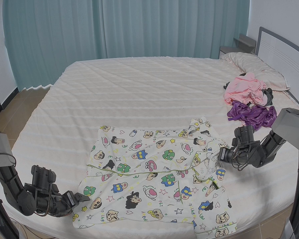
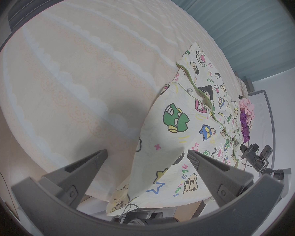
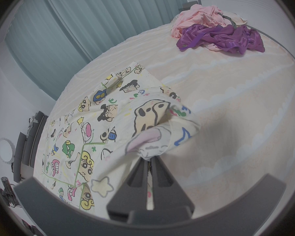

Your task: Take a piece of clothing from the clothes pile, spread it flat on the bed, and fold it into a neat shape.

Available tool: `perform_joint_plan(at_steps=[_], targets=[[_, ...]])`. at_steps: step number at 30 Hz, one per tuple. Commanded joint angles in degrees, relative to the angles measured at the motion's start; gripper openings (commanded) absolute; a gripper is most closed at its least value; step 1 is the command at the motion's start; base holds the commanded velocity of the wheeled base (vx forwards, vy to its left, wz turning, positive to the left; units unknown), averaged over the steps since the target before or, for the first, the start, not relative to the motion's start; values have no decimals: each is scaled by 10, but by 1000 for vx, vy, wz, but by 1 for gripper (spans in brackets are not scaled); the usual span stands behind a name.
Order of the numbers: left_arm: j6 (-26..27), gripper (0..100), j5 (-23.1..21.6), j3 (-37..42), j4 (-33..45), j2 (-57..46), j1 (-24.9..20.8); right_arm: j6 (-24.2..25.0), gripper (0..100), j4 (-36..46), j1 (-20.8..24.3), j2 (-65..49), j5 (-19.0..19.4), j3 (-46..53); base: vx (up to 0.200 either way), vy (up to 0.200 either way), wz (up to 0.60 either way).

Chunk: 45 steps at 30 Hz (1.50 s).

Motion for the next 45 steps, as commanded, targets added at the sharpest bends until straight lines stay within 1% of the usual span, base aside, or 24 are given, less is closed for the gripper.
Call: perform_joint_plan(at_steps=[1, 9, 13, 17, 22, 26, 33, 38, 39, 45], targets=[[0, 100, 0, 0, 0, 1, 0, 0, 0, -3, 0, -14, -2, 15, 0, 0, 0], [0, 100, 0, 0, 0, 0, 0, -14, 0, 4, -12, -71, -2, 48, 0, 0, 0], [1, 100, 0, 1, 0, -2, 0, -49, 0, 26, -31, -98, -2, 61, 0, 0, 0], [1, 100, 0, 1, 0, -2, 0, -86, 0, 47, -49, -102, -2, 65, 0, 0, 0], [1, 100, 0, 1, 0, -2, 0, -128, 0, 53, -75, -106, -2, 56, 0, 0, 0], [1, 100, 0, 1, 0, -2, 0, -133, 0, 65, -82, -108, -2, 40, 0, 0, 0], [1, 100, 0, 2, 0, -2, 0, -134, 0, 126, -87, -127, 4, 7, 0, 0, 0], [1, 100, -1, 2, 0, -3, 0, -139, 0, 135, -87, -105, 4, 4, 0, 0, 0], [1, 100, -1, 4, -1, -4, 0, -141, 100, 134, -87, -92, 2, 3, 0, 0, 0], [1, 100, -4, 4, -1, -6, 0, -137, 100, 135, -92, -79, 3, 2, 0, 0, 0]])
